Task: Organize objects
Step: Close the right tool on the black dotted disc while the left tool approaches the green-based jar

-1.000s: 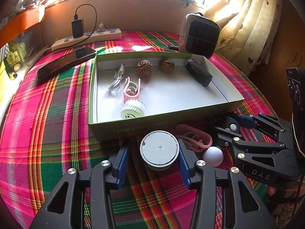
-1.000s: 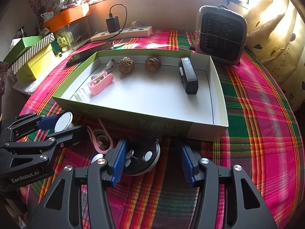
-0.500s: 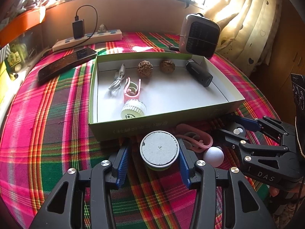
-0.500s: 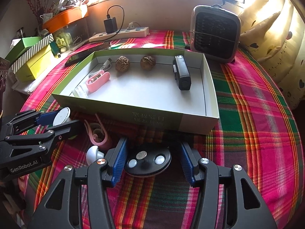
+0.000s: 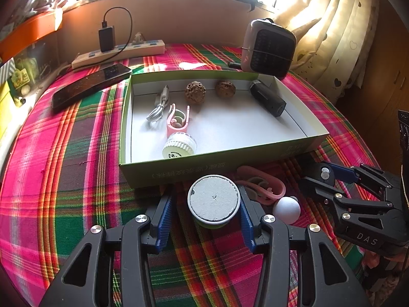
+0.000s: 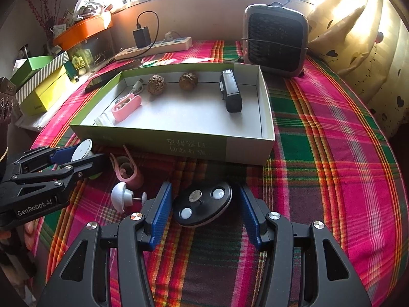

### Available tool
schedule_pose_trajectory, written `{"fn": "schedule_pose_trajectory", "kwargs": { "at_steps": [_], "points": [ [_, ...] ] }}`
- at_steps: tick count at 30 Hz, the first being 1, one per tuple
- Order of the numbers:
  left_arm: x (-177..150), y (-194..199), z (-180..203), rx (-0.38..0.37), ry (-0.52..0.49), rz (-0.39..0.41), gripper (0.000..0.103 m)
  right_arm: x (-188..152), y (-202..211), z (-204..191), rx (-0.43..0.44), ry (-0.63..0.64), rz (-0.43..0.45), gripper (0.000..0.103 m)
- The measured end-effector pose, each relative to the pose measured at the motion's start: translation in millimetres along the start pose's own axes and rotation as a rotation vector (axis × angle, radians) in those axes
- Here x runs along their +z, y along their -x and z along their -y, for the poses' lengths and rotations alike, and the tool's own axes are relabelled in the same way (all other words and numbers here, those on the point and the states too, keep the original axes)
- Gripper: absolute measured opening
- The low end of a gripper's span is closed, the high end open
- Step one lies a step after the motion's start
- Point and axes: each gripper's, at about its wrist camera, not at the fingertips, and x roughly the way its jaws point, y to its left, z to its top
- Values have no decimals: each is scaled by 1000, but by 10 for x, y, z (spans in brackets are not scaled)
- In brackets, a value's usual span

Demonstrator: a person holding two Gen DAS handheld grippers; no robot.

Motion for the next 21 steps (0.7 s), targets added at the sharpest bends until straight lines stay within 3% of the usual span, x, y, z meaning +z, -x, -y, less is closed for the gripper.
{"fn": "schedule_pose_trajectory", "kwargs": {
  "at_steps": [13, 21],
  "points": [
    [-8, -4, -28, 31, 11, 4, 31, -7, 14, 30, 4, -13, 6, 33],
    [-11, -10, -43, 33, 11, 7, 31, -8, 20, 24, 5, -10, 8, 29]
  ]
}}
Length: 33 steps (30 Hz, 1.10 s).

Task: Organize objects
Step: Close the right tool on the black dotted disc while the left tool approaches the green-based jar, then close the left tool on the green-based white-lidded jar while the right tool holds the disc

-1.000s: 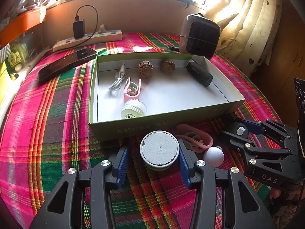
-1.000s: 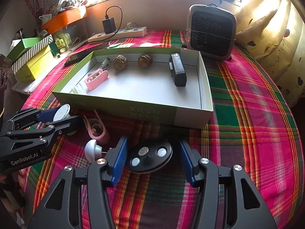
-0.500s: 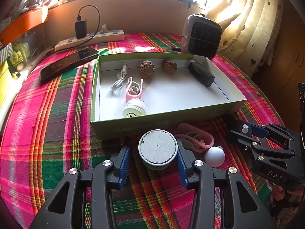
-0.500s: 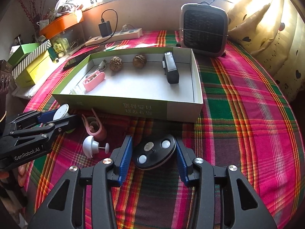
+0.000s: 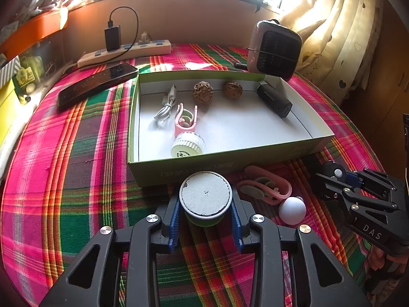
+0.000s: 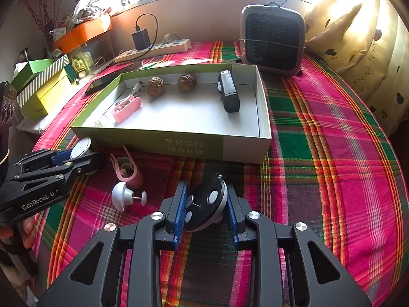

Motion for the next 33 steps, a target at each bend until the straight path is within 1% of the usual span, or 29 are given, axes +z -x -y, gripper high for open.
{"fn": "schedule_pose_trajectory", "kwargs": {
  "at_steps": [23, 30, 33],
  "points": [
    [-8, 8, 15, 12, -8, -1, 30, -2, 25, -47, -15, 28, 14, 28],
    [-19, 13, 31, 17, -11, -1, 30, 7, 56, -50, -5, 31, 22, 28],
    [-10, 32, 39, 23, -19, 7, 21, 14, 80, -51, -2, 35, 28, 28]
  ]
}}
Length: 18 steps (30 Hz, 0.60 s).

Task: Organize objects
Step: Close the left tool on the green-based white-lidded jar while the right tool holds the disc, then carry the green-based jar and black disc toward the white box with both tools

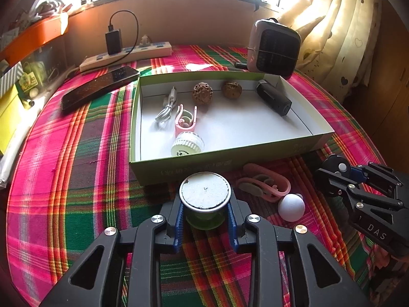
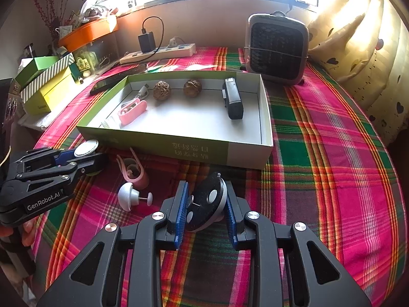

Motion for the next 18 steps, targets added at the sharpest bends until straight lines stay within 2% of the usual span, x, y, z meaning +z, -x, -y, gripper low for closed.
{"fn": "schedule_pose_trajectory", "kwargs": {
  "at_steps": [1, 18],
  "points": [
    [8, 5, -3, -3, -4, 1, 18, 2, 5, -1, 0, 1, 2, 28],
    [-33, 87, 28, -7, 5, 15, 15, 19, 38, -6, 4, 5, 11, 28]
  ]
}}
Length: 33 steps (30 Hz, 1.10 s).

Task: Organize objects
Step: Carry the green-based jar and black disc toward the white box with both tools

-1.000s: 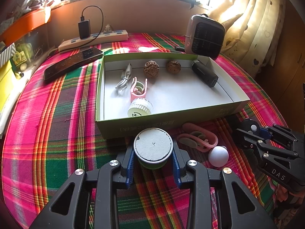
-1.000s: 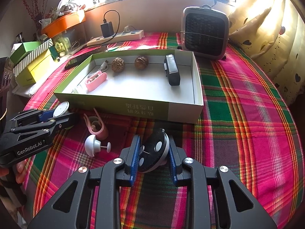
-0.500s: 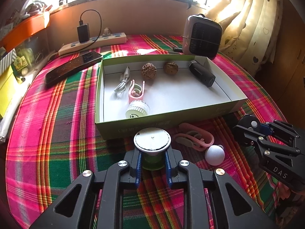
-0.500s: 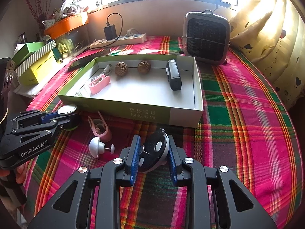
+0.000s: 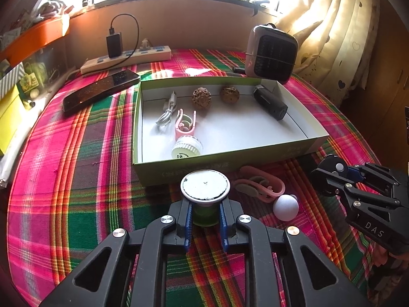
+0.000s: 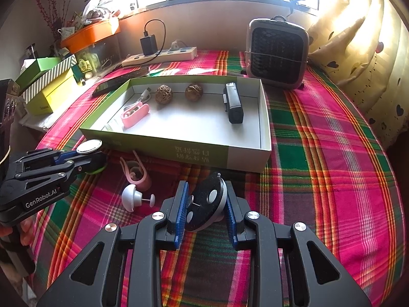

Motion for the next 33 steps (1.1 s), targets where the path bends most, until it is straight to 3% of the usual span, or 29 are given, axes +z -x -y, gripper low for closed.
{"fn": "schedule_pose_trajectory", "kwargs": {
  "at_steps": [17, 33],
  "points": [
    [107, 140, 51, 2, -14, 33, 15, 144, 95, 0, 25, 0, 31, 28],
    [338, 133, 92, 1, -42, 56, 15, 600, 12, 52, 71, 23, 58, 28]
  ]
}}
